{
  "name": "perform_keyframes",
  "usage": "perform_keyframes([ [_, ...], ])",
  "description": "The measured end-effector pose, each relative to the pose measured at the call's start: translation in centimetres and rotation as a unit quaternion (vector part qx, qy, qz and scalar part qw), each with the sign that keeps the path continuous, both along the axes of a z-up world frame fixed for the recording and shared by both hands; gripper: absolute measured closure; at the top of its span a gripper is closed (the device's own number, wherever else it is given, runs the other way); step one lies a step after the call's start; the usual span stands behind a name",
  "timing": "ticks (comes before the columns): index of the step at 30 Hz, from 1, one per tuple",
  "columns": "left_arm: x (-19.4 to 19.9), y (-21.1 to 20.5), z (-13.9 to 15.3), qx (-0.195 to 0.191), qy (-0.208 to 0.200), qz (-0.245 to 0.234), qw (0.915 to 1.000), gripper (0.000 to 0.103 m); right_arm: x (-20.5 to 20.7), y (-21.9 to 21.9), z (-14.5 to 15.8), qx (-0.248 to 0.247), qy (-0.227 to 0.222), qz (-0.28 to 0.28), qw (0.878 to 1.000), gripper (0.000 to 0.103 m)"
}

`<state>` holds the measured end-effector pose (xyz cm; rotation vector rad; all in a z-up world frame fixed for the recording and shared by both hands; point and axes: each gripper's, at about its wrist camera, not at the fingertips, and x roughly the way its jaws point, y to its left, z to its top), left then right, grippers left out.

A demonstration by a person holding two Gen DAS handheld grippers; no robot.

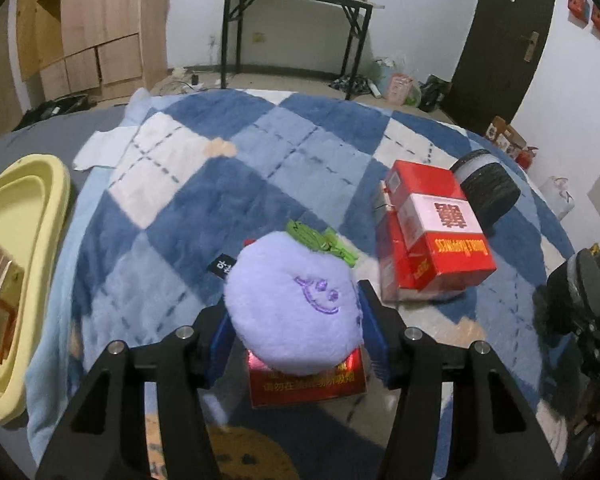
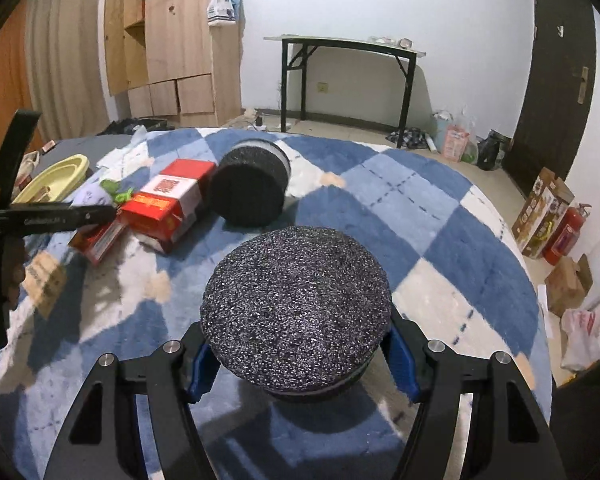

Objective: Organize rigid objects
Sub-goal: 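Grasp the lavender plush ball with left tool while right tool grasps black foam disc, then place plush ball and foam disc into the yellow tray with both tools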

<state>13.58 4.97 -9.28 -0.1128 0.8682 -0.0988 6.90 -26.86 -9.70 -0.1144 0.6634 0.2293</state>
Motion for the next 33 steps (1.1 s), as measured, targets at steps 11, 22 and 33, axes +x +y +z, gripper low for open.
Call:
perform_keyframes([
  [11, -1.7, 0.4, 0.9, 0.015, -0.032, -0.032, 0.9989, 0.041, 1.8, -0.2, -2.6, 0.002, 0.027, -0.008, 1.0, 0.035],
  [22, -2.1, 0.7, 1.8, 0.003, -0.048, -0.02, 0.9987, 0.048, 2.0, -0.4, -2.9, 0.001, 0.029, -0.008, 1.0, 0.035],
  [33, -2.2, 0.6, 2.8, -0.003, -0.055, -0.016, 0.9984, 0.048, 2.1, -0.2, -3.0, -0.003, 0.031, -0.009, 0.999, 0.035],
])
